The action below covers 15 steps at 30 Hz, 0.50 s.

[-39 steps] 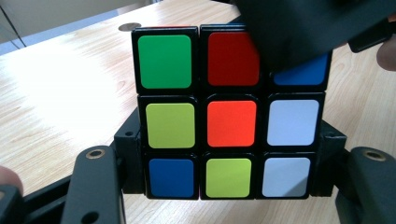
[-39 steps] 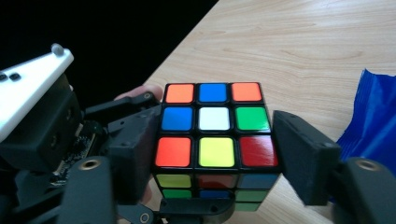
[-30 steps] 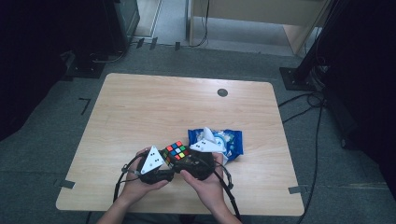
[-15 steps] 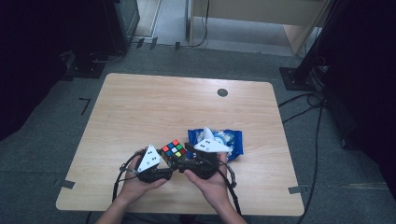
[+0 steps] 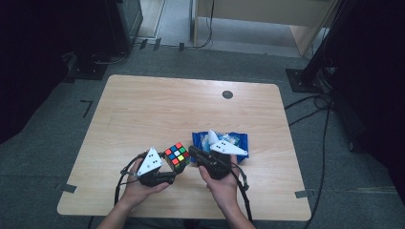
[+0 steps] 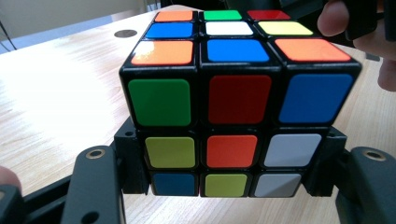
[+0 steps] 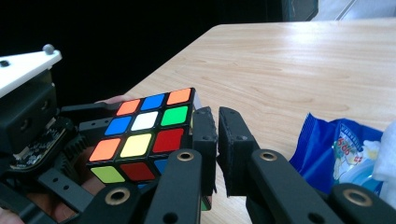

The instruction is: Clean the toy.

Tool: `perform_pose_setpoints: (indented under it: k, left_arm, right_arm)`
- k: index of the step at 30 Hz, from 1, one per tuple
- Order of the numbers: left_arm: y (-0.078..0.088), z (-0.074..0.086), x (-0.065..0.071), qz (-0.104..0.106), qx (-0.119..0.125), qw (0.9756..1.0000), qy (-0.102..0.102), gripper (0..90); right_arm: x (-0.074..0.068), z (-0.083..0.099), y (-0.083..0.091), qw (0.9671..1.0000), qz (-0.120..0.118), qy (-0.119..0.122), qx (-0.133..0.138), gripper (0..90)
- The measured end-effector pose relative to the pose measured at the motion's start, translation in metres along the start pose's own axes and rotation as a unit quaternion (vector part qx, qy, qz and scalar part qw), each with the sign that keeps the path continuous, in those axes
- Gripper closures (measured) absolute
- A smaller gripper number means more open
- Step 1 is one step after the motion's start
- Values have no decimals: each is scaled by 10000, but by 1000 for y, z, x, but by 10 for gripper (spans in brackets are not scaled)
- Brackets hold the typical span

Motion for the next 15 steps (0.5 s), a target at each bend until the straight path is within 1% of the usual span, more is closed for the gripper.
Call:
perform_pose_setpoints:
  k: [2, 3, 5, 6, 8, 10, 11, 13, 14, 15]
  left_arm:
    - [-2, 3, 0, 6, -92, 10000, -4, 338]
    - [-3, 4, 1, -3, -132, 9999, -23, 338]
    - [-4, 4, 2, -38, -165, 9998, -60, 338]
    - [-5, 4, 2, -45, -175, 9998, -77, 339]
    - [-5, 5, 2, -28, -180, 9998, -76, 339]
    - [-4, 4, 3, -6, -135, 9999, -55, 339]
    - [-4, 4, 2, -19, -116, 9999, -55, 339]
    - [-3, 2, 1, -23, -62, 10000, -8, 340]
    - [-2, 2, 0, -36, -26, 10000, 25, 340]
    - [-2, 1, -1, -61, -18, 10000, 21, 340]
  right_arm:
    - [-4, 0, 0, 9998, 50, 188, 34, 865]
    - [-6, 0, 0, 9996, 40, 276, 32, 863]
    - [-11, 0, -1, 9989, 63, 467, 36, 864]
    - [-14, 0, -1, 9983, 101, 579, 44, 864]
    - [-18, 1, -1, 9974, 126, 707, 46, 871]
    - [-20, 1, -1, 9961, 239, 842, 74, 869]
    - [-20, 0, 0, 9963, 214, 832, 68, 855]
    - [-18, -2, 1, 9967, 219, 777, 110, 709]
    - [-14, -5, 3, 9982, 212, 546, 161, 608]
    - [-11, -6, 5, 9995, 93, 245, 176, 570]
Point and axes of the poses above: each handheld gripper's, and its own axes: y roughly backward along the jaws, z roughly out of its underside, x roughly to its right, the point moved 9 cm from there along -y, roughly forward along the jaws, and after that the axes turned 6 degrees about -x, right-handed, at the moved point
